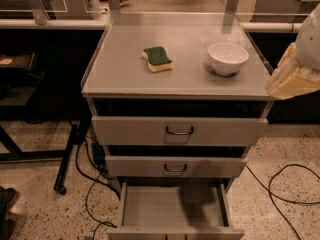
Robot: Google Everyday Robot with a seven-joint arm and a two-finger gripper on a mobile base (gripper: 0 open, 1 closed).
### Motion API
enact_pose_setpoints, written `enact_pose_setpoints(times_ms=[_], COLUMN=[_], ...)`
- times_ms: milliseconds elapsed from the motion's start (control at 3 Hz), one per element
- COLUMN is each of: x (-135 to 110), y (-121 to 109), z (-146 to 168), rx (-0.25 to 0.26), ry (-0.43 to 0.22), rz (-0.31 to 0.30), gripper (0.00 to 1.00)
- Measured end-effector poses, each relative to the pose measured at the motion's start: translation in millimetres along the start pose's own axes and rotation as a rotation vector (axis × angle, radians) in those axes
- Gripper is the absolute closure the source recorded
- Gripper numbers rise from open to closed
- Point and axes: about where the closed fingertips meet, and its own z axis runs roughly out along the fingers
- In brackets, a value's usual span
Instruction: Close bottom drawer
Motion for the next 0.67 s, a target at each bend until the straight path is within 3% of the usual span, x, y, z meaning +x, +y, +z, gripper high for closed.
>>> enact_pose_setpoints(times_ms=[333,667], x=[1,10], y=[3,22], z=[1,15], rx=[0.004,0.015], ry=[-0.001,0.019], rz=[-0.003,-0.014], gripper=[1.0,1.0])
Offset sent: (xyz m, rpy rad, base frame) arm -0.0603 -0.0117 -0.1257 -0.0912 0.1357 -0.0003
